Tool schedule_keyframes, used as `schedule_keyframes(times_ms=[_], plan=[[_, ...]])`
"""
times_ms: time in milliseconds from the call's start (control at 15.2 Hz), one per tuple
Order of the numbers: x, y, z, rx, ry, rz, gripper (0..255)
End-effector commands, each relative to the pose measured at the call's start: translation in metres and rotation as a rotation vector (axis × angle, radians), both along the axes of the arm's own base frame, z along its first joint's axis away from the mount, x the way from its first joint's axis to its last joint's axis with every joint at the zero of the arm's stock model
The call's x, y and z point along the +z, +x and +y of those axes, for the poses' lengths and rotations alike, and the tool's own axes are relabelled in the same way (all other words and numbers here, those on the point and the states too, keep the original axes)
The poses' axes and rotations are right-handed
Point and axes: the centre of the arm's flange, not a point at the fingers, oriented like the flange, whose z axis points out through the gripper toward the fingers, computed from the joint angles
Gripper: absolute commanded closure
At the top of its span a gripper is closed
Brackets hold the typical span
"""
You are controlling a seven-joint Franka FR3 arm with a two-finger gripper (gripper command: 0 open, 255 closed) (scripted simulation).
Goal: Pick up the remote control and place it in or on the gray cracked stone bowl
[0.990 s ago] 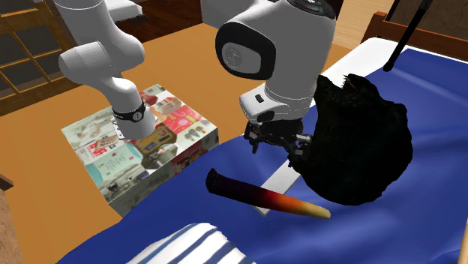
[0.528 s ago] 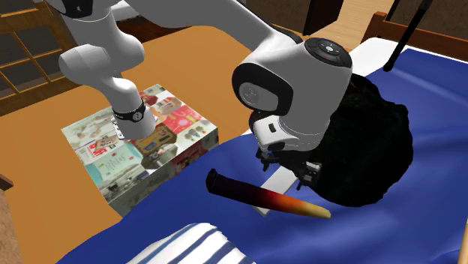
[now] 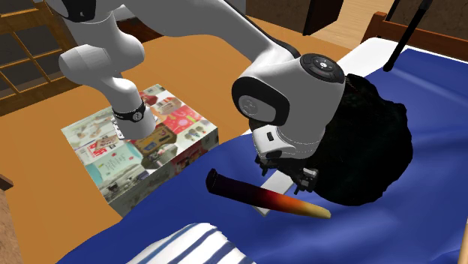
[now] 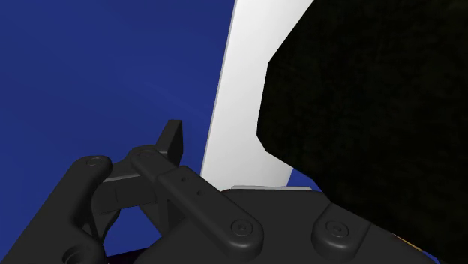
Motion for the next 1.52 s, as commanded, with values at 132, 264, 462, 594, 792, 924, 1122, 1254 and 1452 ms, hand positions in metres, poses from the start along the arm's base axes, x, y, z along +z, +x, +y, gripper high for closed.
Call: schedule_keyframes(times_ms=[132, 264, 462, 594, 792, 924, 1122, 1254, 1452], plan=[[0.0, 0.0, 0.0, 0.0, 0.0, 0.0, 0], [0.0, 0.0, 0.0, 0.0, 0.0, 0.0, 255], [0.0, 0.0, 0.0, 0.0, 0.0, 0.0, 255], [0.0, 0.0, 0.0, 0.0, 0.0, 0.0, 255], [0.0, 0.0, 0.0, 0.0, 0.0, 0.0, 255], [0.005, 0.0, 0.0, 0.0, 0.0, 0.0, 255], [0.021, 0.0, 0.0, 0.0, 0.0, 0.0, 255], [0.031, 0.0, 0.0, 0.0, 0.0, 0.0, 255], [0.047, 0.0, 0.0, 0.0, 0.0, 0.0, 255]])
